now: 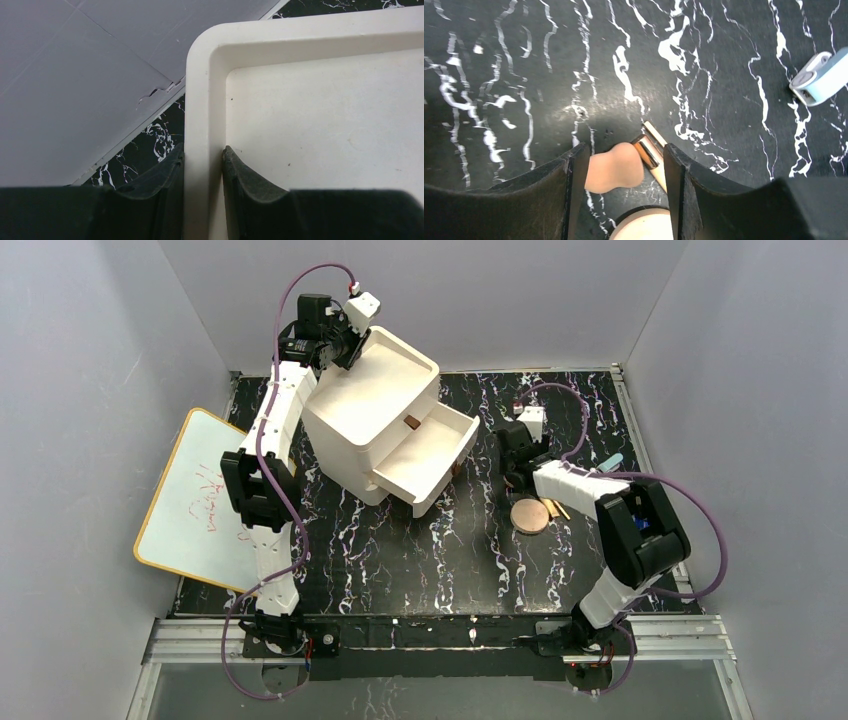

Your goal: Organize the makeup

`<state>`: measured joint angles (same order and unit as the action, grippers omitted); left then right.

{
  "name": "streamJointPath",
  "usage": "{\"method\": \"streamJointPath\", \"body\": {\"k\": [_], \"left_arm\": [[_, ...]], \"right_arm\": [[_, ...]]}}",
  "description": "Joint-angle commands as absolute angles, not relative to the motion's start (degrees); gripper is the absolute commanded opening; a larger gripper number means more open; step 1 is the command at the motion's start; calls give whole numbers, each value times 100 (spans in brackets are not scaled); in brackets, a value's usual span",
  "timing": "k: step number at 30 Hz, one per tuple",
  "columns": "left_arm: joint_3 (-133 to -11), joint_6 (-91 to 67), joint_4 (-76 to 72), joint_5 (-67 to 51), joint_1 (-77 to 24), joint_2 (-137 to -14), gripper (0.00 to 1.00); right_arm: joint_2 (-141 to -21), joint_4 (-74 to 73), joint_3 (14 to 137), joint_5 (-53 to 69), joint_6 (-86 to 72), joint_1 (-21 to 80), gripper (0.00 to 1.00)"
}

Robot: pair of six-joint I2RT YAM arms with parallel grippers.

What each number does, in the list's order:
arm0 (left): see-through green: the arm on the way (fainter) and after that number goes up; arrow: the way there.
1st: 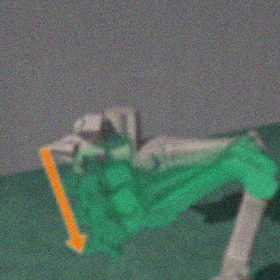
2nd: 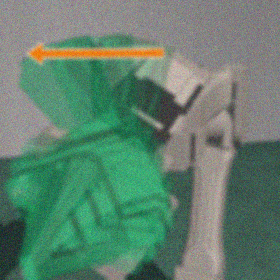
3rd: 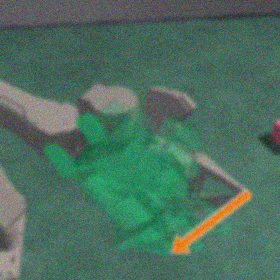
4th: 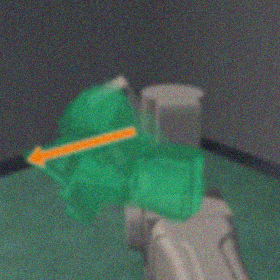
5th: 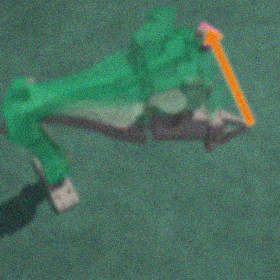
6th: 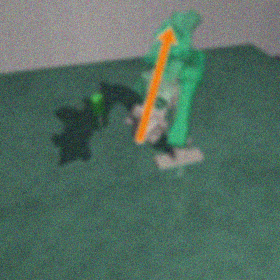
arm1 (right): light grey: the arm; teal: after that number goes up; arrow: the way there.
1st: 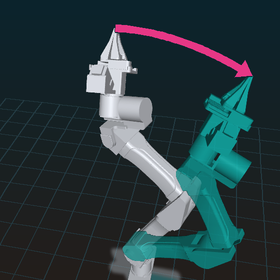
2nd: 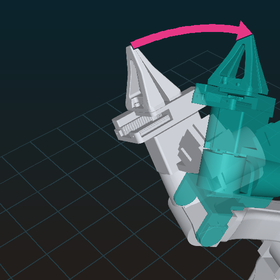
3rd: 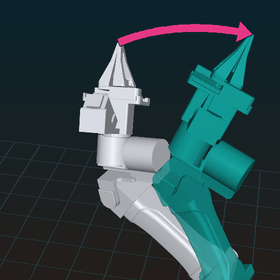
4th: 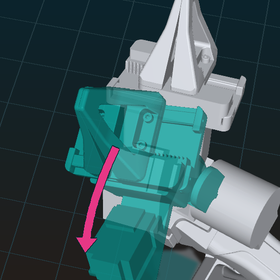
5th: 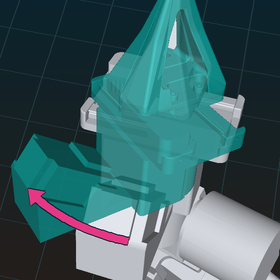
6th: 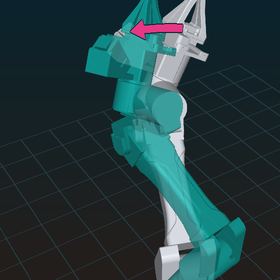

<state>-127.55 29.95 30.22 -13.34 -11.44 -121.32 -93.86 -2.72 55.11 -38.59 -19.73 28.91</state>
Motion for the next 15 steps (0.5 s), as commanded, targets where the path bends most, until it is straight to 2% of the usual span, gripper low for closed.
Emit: {"method": "streamJointPath", "body": {"k": [1, 15], "left_arm": [[-12384, 3080, 4103, -1452, -1397, -12551, 0], [-12337, 3076, 4065, -1417, -1397, -12560, 0]], "right_arm": [[-9545, -712, 5819, -3835, -2410, 2655, 63], [-9765, -522, 5702, -3408, -2509, 2499, 49]]}}
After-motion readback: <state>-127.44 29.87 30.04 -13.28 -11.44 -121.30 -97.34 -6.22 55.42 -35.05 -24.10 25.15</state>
